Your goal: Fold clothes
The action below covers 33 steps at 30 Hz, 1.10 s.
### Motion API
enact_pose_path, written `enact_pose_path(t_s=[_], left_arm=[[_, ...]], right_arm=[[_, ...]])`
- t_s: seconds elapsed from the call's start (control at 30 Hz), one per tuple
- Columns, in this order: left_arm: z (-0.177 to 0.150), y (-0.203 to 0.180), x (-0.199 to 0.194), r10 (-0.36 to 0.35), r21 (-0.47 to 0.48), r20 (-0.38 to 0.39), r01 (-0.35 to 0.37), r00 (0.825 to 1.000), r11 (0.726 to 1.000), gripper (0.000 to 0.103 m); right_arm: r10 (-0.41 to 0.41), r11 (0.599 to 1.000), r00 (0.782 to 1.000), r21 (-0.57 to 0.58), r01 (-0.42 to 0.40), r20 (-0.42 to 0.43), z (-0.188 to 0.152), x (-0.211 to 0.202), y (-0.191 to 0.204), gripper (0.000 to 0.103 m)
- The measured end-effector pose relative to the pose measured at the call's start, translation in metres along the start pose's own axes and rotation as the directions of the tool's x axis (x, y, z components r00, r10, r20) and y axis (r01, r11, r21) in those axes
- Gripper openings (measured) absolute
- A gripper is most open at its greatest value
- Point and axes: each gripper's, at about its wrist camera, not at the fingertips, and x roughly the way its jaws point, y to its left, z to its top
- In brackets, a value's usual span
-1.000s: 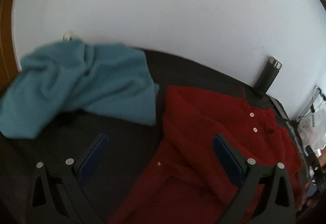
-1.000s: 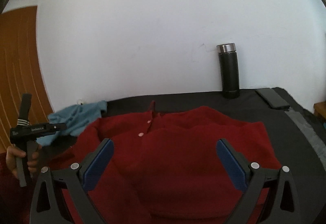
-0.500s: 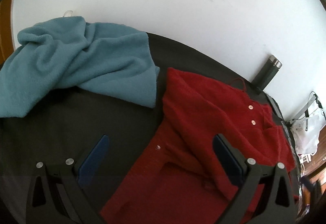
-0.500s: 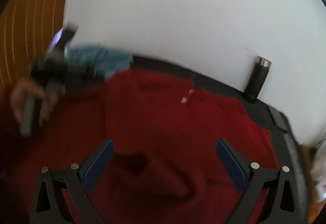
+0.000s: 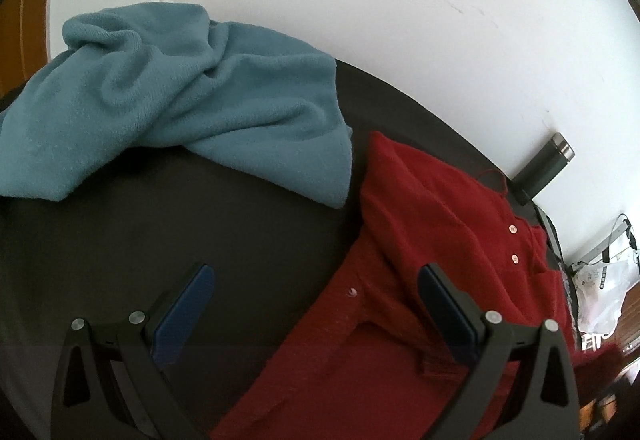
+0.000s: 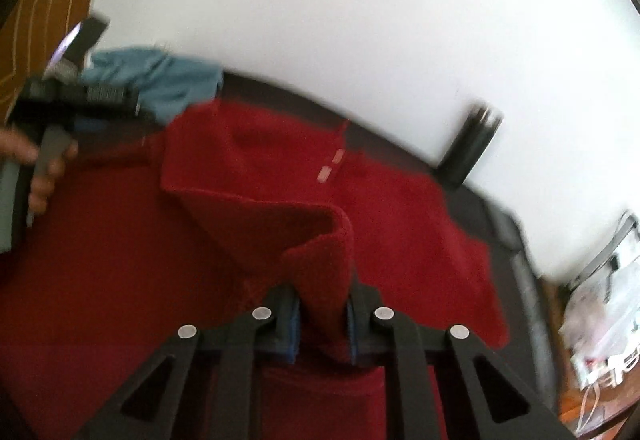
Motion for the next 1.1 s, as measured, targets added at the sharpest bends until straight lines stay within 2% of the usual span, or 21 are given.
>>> enact_pose_path(t_s=[0.1,0.17,0.23,0.3,0.33,0.37,0.43,0.57,0.67,0.8,0.9,1.0,1.07,1.1], left_arm=[[0.0,0.0,0.003,0.02,0.004,-0.007,-0.02,1.0,1.0,0.102],[0.0,0.0,0.006,0.038,0.01,-0.014,-0.038,0.999,0.999,0.102],[-0.001,-0.001,0.009,0.057,0.023,-0.021,-0.057,0.998,0.998,0.102],[-0.002,-0.002,0.013,0.078,0.042,-0.029,-0.077,0.997,0.996,0.102],[-0.003,-0.003,0.015,0.091,0.052,-0.032,-0.089,0.995,0.995,0.102],[-0.003,-0.004,0.017,0.103,0.062,-0.034,-0.101,0.994,0.993,0.102],[-0.004,-0.007,0.02,0.116,0.077,-0.042,-0.113,0.992,0.991,0.102],[-0.006,-0.013,0.024,0.122,0.111,-0.047,-0.117,0.991,0.987,0.102],[-0.006,-0.016,0.025,0.122,0.131,-0.048,-0.115,0.991,0.985,0.102],[-0.006,-0.013,0.026,0.121,0.131,-0.056,-0.113,0.991,0.985,0.102],[-0.009,-0.014,0.025,0.124,0.138,-0.06,-0.115,0.99,0.984,0.102],[-0.01,-0.012,0.026,0.126,0.14,-0.065,-0.116,0.99,0.983,0.102],[-0.009,-0.012,0.027,0.128,0.143,-0.065,-0.118,0.99,0.983,0.102],[-0.009,-0.013,0.027,0.129,0.144,-0.066,-0.118,0.99,0.982,0.102]], right_arm=[[-0.032,0.998,0.998,0.061,0.028,0.063,0.025,-0.007,-0.025,0.018],[-0.044,0.991,0.997,0.133,0.034,0.066,0.039,0.002,-0.048,0.018],[-0.094,0.979,0.995,0.187,0.086,0.033,0.04,0.02,-0.074,0.023],[-0.205,0.954,0.978,0.216,0.207,-0.034,0.035,0.048,-0.102,0.045],[-0.257,0.936,0.964,0.23,0.265,-0.067,0.03,0.061,-0.116,0.073],[-0.289,0.916,0.953,0.263,0.304,-0.095,0.021,0.069,-0.13,0.082],[-0.296,0.876,0.946,0.356,0.325,-0.134,0.001,0.076,-0.153,0.082],[-0.237,0.865,0.961,0.42,0.275,-0.143,-0.021,0.076,-0.165,0.082],[-0.185,0.898,0.979,0.391,0.205,-0.088,-0.026,0.068,-0.151,0.082],[-0.047,0.942,0.999,0.332,0.048,-0.013,-0.029,0.06,-0.13,0.082],[0.038,0.972,0.999,0.232,-0.029,-0.034,-0.025,0.068,-0.105,0.082],[0.018,0.981,0.994,0.192,0.003,-0.105,-0.024,0.091,-0.096,0.082],[-0.008,0.958,0.992,0.285,0.043,-0.125,-0.029,0.095,-0.114,0.071],[-0.021,0.939,0.991,0.337,0.065,-0.133,-0.031,0.096,-0.125,0.058]])
